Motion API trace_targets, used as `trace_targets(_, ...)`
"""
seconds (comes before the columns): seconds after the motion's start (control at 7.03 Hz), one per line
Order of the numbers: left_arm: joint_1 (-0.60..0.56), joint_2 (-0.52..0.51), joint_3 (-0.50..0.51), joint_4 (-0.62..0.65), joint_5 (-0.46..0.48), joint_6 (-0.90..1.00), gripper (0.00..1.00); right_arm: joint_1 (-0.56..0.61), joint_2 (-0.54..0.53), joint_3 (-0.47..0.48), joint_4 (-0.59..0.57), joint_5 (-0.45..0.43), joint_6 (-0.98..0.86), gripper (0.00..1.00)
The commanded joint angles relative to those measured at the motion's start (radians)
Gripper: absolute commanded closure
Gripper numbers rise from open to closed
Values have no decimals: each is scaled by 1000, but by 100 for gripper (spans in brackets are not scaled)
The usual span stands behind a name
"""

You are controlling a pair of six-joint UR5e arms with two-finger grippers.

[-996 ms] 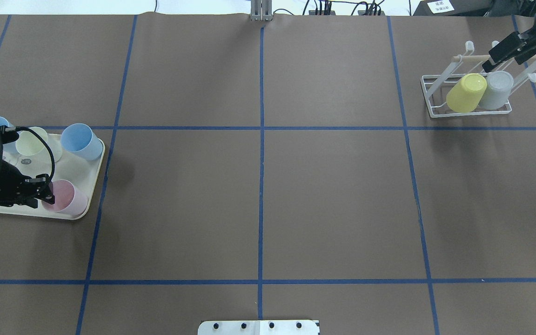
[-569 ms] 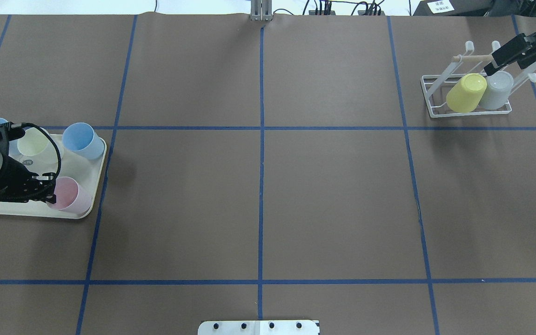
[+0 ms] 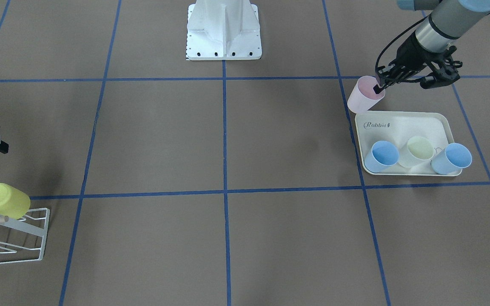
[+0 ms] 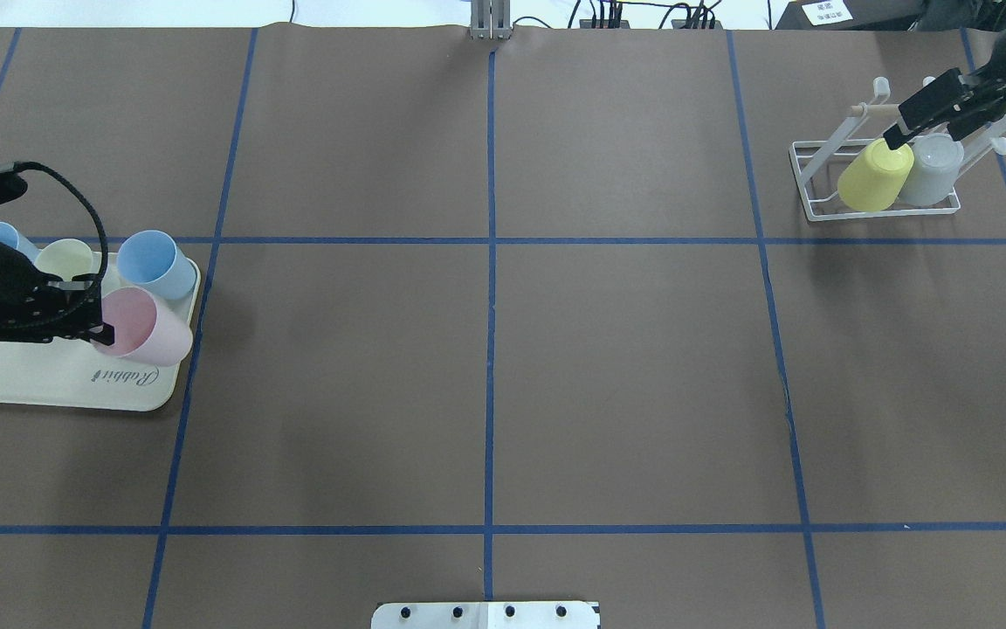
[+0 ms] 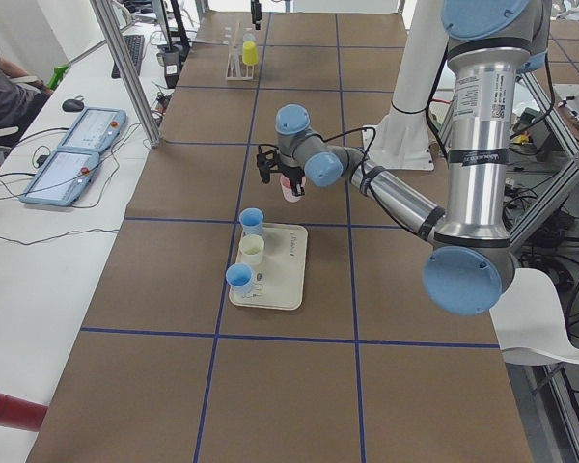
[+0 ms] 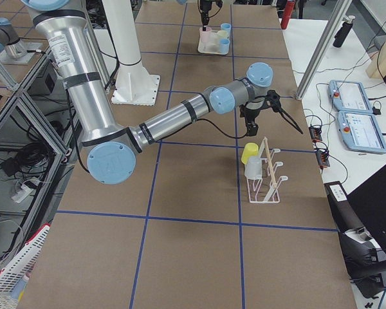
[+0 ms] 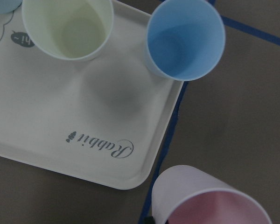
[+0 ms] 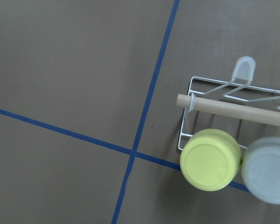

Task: Transfer IKEA cup to right arm and place on rack

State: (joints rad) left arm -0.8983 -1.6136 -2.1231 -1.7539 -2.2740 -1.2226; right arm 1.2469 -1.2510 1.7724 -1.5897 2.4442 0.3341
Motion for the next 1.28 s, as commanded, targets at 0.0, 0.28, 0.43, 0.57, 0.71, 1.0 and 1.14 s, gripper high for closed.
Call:
trace_targets(0.0, 16, -151, -14, 31, -2, -100, 100, -72, 1, 65, 64, 1, 176, 1)
trace_targets(0.28, 93, -256, -20, 16, -6, -222, 100, -194, -2, 75, 370, -8, 554, 1)
trace_targets(0.43, 122, -353, -5, 8, 8, -380, 100, -234, -2, 73, 502, -8, 706, 1)
trace_targets(0.57, 131, -398, 15, 7, 8, -411, 100, -277, -2, 74, 607, -23, 815, 1)
trace_targets(0.71, 139, -451, 50, 14, 8, -414, 100, -326, 2, 75, 716, -40, 923, 1)
trace_targets(1.0, 159, -502, 83, 5, -7, -472, 100, -427, 7, 70, 947, -135, 1099, 1)
trace_targets(1.14, 162, -496, 101, -171, -6, -624, 100, -461, 10, 67, 1044, -166, 1176, 1)
